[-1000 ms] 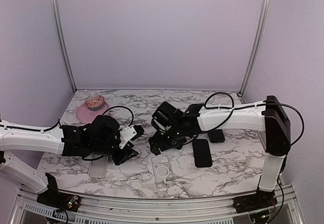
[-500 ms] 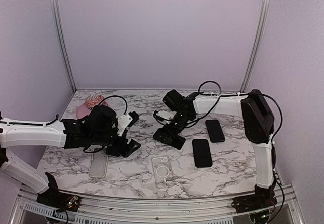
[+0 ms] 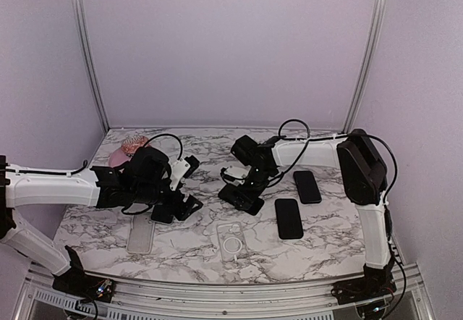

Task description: Put the phone into the phone case

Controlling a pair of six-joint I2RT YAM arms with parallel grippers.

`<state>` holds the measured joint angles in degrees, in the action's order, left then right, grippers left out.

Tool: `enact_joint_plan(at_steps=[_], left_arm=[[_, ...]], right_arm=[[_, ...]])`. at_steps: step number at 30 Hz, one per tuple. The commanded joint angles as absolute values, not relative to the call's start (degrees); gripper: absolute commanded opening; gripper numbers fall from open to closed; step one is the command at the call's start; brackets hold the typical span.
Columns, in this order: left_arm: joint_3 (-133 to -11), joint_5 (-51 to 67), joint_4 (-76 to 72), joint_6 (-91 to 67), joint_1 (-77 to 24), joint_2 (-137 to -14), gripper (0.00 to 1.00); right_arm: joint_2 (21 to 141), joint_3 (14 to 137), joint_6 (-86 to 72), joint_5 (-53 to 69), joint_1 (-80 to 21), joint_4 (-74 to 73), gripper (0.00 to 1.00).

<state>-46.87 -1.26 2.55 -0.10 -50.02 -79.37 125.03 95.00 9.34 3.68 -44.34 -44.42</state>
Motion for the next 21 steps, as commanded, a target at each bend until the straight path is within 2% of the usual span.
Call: enact_joint_plan(at_steps=[1, 5, 12, 21], left_arm=[[-47.72, -0.51, 1.47, -1.83, -48.94, -79.62, 0.97], [-47.72, -0.26, 1.65, -2.18, -48.48, -79.79, 0.97], [-48.32, 2.21, 0.55, -4.32, -47.81, -81.33, 0.97], [-50.43, 14.37, -17.02, -20.88, -40.65, -89.93, 0.95]], right_arm=[[127.57, 95.88, 10.3, 1.38, -45.26, -47.35, 0.78], [126.75, 95.46, 10.85, 2.21, -45.35, -46.18, 0.56], [118.2, 89.15, 10.22, 2.97, -45.33, -34.75, 0.31], [102.97, 71.39, 5.7, -1.34, -47.33, -9.55, 0.26]])
